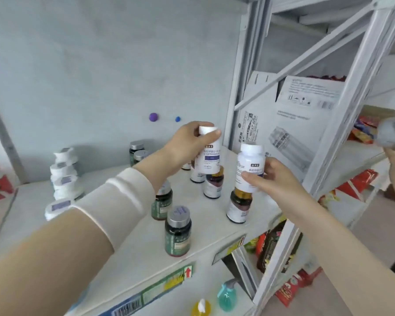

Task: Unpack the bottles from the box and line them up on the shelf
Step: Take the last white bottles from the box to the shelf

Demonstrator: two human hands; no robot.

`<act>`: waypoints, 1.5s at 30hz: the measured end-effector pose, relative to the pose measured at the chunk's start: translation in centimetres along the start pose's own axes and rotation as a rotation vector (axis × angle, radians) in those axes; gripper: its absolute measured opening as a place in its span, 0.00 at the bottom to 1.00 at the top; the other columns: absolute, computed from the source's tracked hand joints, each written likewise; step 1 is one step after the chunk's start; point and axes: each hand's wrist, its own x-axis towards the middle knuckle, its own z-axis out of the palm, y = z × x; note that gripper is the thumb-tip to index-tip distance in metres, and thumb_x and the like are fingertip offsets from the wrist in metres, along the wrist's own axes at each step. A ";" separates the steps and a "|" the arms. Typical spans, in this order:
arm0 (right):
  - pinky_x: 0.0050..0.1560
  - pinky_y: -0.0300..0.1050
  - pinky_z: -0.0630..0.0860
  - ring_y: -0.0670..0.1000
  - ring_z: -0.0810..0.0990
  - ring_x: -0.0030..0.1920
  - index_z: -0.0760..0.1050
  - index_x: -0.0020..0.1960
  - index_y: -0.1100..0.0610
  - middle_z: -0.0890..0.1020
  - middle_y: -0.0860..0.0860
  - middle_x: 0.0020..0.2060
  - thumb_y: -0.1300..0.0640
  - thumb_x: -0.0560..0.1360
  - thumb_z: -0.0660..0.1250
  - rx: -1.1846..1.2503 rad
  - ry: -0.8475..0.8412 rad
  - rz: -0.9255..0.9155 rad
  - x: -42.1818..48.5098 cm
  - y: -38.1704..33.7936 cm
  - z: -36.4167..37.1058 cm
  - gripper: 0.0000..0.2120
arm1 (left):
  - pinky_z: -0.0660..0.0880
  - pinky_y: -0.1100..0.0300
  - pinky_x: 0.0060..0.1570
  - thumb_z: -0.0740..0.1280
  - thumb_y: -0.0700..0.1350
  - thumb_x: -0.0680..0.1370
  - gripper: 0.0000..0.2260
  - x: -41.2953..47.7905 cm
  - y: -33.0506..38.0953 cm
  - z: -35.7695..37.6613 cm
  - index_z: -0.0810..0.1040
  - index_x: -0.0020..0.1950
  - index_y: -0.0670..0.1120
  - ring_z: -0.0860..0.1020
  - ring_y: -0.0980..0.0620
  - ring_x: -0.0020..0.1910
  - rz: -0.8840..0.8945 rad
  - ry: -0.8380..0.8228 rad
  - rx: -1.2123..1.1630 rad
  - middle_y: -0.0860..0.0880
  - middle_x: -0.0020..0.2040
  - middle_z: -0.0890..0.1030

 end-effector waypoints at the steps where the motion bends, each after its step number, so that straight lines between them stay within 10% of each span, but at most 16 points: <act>1: 0.52 0.42 0.73 0.51 0.78 0.57 0.70 0.63 0.56 0.79 0.50 0.57 0.58 0.71 0.72 -0.004 -0.020 -0.010 1.8 0.5 -0.8 0.23 | 0.74 0.68 0.39 0.66 0.51 0.77 0.18 1.5 -0.1 0.8 0.72 0.65 0.47 0.78 0.54 0.44 0.006 0.019 0.022 0.50 0.51 0.81; 4: 0.49 0.41 0.74 0.50 0.78 0.53 0.70 0.62 0.55 0.80 0.51 0.56 0.59 0.70 0.73 -0.017 -0.086 -0.026 7.0 1.7 -3.0 0.23 | 0.69 0.76 0.28 0.67 0.50 0.77 0.16 6.1 -0.7 3.0 0.73 0.63 0.48 0.74 0.58 0.38 -0.022 0.097 0.057 0.54 0.43 0.76; 11: 0.41 0.35 0.73 0.41 0.77 0.43 0.69 0.53 0.53 0.80 0.46 0.46 0.58 0.67 0.75 -0.095 -0.255 -0.034 18.8 3.6 -4.9 0.20 | 0.72 0.71 0.43 0.67 0.48 0.77 0.18 15.5 -2.7 5.8 0.72 0.65 0.45 0.76 0.53 0.51 -0.156 0.165 0.159 0.50 0.54 0.77; 17: 0.58 0.57 0.77 0.54 0.79 0.53 0.70 0.57 0.58 0.79 0.53 0.51 0.59 0.62 0.78 -0.218 -0.374 0.096 25.8 6.2 -2.6 0.28 | 0.68 0.69 0.39 0.69 0.47 0.75 0.14 21.5 -7.2 6.1 0.74 0.60 0.49 0.73 0.54 0.49 -0.267 0.176 0.355 0.52 0.52 0.75; 45: 0.48 0.44 0.72 0.51 0.73 0.51 0.65 0.62 0.58 0.75 0.52 0.57 0.60 0.67 0.75 -0.416 -0.493 0.151 30.6 12.2 0.3 0.28 | 0.71 0.59 0.55 0.72 0.44 0.72 0.20 29.3 -13.6 8.5 0.73 0.62 0.44 0.74 0.49 0.59 -0.328 0.015 0.639 0.47 0.61 0.76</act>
